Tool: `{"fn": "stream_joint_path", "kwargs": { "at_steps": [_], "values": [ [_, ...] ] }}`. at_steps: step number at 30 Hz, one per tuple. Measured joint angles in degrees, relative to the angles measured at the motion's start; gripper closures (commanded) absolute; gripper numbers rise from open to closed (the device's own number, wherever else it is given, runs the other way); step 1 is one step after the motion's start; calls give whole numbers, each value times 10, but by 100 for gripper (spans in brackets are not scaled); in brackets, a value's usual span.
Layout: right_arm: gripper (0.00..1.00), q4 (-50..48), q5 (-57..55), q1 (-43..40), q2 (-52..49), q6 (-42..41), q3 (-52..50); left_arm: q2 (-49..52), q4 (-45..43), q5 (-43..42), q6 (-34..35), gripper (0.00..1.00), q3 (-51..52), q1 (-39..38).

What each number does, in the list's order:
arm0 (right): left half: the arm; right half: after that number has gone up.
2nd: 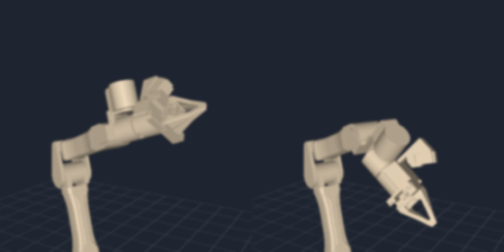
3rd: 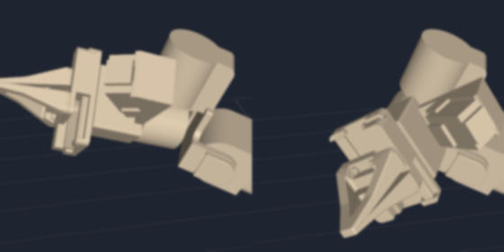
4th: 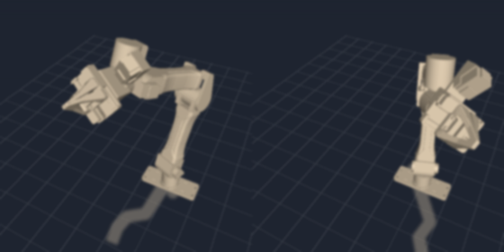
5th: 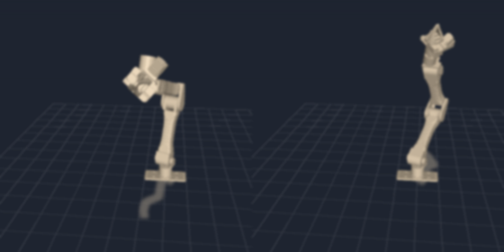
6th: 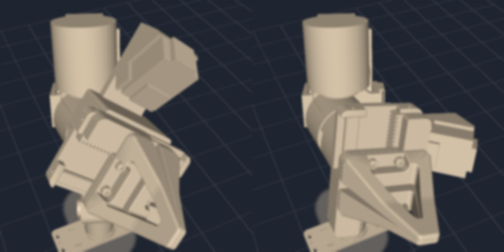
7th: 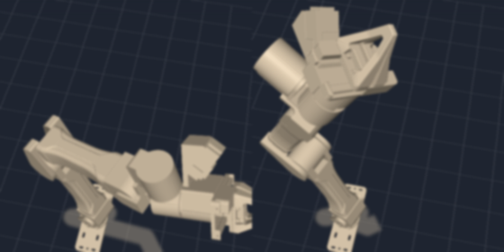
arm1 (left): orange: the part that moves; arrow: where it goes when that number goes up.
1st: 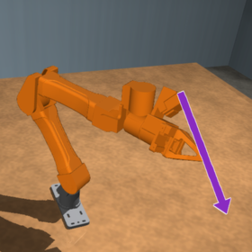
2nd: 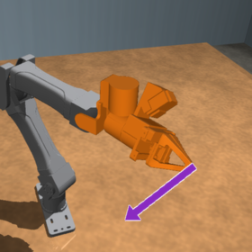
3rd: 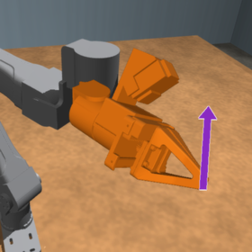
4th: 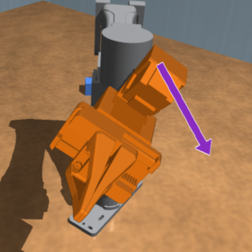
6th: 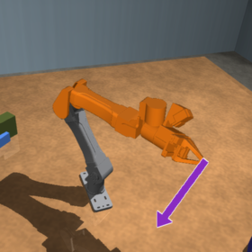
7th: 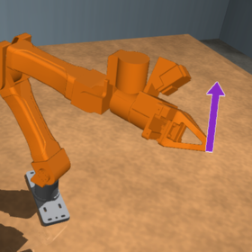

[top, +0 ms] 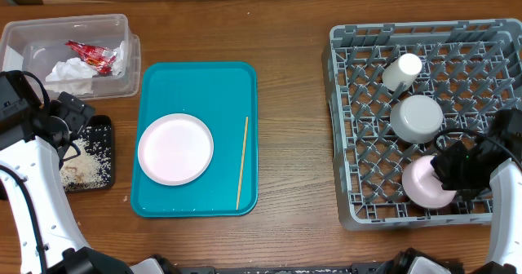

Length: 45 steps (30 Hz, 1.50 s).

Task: Sort waste into correct bins and load items into the dishwasher
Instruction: 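Move the right gripper left to the wooden stick on the teal tray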

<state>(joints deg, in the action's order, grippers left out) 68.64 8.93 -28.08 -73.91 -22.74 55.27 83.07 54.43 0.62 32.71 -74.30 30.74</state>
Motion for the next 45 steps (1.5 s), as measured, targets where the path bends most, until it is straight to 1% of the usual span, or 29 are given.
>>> {"fn": "stream_joint_path", "kwargs": {
  "at_steps": [3,7,10,13,16,17,21,22,23,26,27,31,34,35,38,40,45],
  "values": [
    [96,28,-5,0,22,-6,8,0,0,0,0,0,0,0],
    [96,59,3,0,81,-8,48,0,0,0,0,0,0,0],
    [96,56,54,10,135,5,66,0,0,0,0,0,0,0],
    [96,37,127,46,171,19,68,0,0,0,0,0,0,0],
    [96,-16,199,122,185,17,68,0,0,0,0,0,0,0],
    [96,-26,201,135,185,15,68,0,0,0,0,0,0,0],
    [92,-90,180,292,178,-33,68,0,0,0,0,0,0,0],
    [90,-102,165,329,172,-46,68,0,0,0,0,0,0,0],
    [85,-113,148,369,163,-61,69,0,0,0,0,0,0,0],
    [65,-143,91,475,124,-97,69,0,0,0,0,0,0,0],
    [63,-156,72,514,103,-111,70,0,0,0,0,0,0,0],
    [63,-219,27,626,18,-145,71,0,0,0,0,0,0,0],
    [62,-253,9,681,-51,-160,82,0,0,0,0,0,0,0],
    [59,-259,3,695,-75,-164,90,0,0,0,0,0,0,0],
    [51,-265,-20,729,-143,-177,125,0,0,0,0,0,0,0],
    [48,-266,-40,744,-183,-182,150,0,0,0,0,0,0,0],
    [48,-268,-79,774,-270,-188,198,0,0,0,0,0,0,0]
  ]
}}
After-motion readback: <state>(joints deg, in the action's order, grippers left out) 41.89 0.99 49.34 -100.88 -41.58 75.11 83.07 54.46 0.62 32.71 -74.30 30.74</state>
